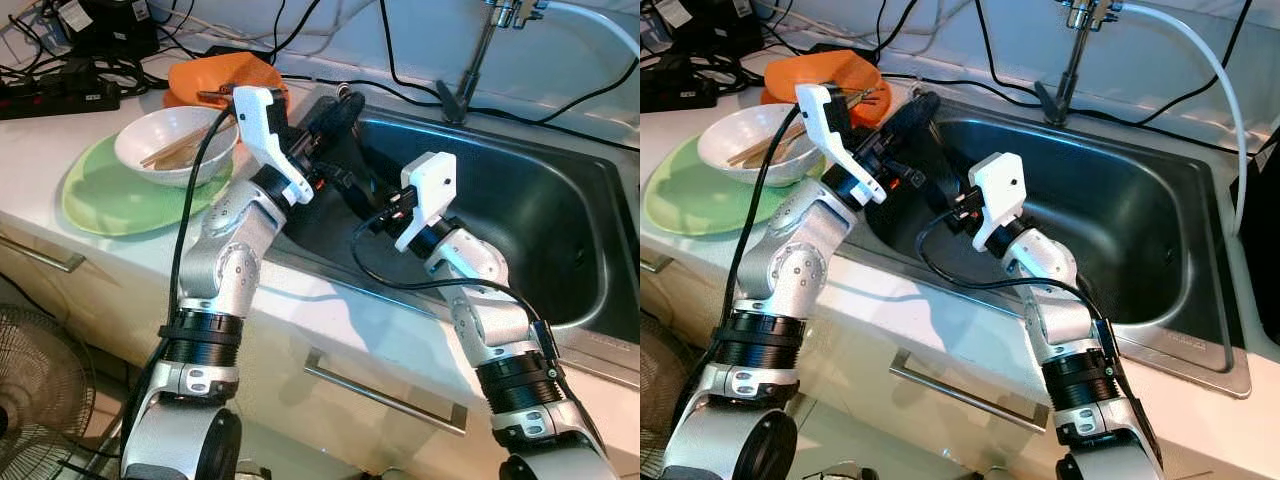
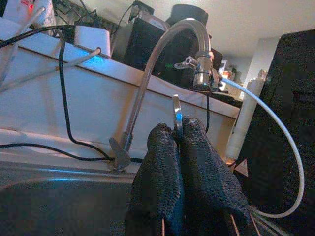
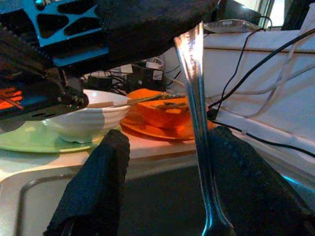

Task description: Kitchen organization

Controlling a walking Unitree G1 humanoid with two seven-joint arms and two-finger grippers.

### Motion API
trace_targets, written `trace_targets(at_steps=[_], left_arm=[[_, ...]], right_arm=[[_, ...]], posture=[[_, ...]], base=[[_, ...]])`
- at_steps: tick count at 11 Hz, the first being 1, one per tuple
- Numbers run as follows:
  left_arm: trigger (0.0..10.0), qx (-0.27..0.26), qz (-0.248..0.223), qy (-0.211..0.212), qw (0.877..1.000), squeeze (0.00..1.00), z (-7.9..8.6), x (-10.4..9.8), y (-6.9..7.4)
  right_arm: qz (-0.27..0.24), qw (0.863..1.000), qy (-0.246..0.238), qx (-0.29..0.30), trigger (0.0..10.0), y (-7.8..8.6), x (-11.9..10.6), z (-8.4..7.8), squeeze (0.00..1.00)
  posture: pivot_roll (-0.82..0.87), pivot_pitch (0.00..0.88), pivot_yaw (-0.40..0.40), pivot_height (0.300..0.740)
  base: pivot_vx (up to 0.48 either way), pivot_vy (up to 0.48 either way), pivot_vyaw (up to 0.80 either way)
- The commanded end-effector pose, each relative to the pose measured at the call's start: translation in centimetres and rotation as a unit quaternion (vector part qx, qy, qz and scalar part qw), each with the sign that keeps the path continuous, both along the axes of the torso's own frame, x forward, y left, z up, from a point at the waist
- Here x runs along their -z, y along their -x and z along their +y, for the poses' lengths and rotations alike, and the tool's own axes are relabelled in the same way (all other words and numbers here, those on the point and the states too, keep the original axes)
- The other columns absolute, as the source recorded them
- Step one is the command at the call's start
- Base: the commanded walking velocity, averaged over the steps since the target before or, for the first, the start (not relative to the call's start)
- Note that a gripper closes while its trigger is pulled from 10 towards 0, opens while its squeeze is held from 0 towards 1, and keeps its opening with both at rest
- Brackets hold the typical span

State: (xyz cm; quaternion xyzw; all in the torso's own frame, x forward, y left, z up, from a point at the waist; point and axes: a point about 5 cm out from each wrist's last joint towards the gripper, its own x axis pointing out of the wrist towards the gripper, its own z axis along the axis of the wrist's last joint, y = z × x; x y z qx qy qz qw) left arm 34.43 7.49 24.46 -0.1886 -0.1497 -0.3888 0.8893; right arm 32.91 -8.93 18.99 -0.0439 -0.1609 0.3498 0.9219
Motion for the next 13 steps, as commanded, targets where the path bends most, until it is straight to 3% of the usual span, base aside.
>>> trace_targets(at_steps=[1,2,3,12,13], left_arm=[[10.0,0.017,-0.009,-0.008,1.000,0.00,-0.5,-0.3,0.3],[10.0,0.019,-0.009,-0.009,1.000,0.00,-0.6,-0.4,0.3],[10.0,0.023,-0.010,-0.008,1.000,0.00,-0.8,-0.4,0.4],[10.0,0.060,-0.007,-0.015,0.998,0.00,-1.9,0.1,1.1],[10.0,0.057,-0.009,-0.015,0.998,0.20,-1.8,0.0,1.1]], right_arm=[[-0.001,1.000,0.006,-0.005,10.0,0.0,-0.1,0.5,0.00],[0.001,1.000,0.007,-0.001,10.0,-0.1,0.0,0.6,0.00],[0.006,1.000,0.012,0.004,0.0,-0.2,0.3,0.5,0.00],[0.012,1.000,0.016,0.009,0.0,-0.3,0.9,0.9,0.00],[0.012,1.000,0.014,0.010,0.0,-0.4,0.9,0.9,0.00]], posture=[[0.04,0.051,0.004,0.740],[0.04,0.052,0.004,0.740],[0.04,0.053,0.003,0.740],[0.05,0.057,0.003,0.740],[0.05,0.056,0.003,0.740]], base=[[0.000,0.000,0.00],[0.000,0.000,0.00],[0.000,0.000,0.00],[0.000,0.000,0.00],[0.000,0.000,0.00]])
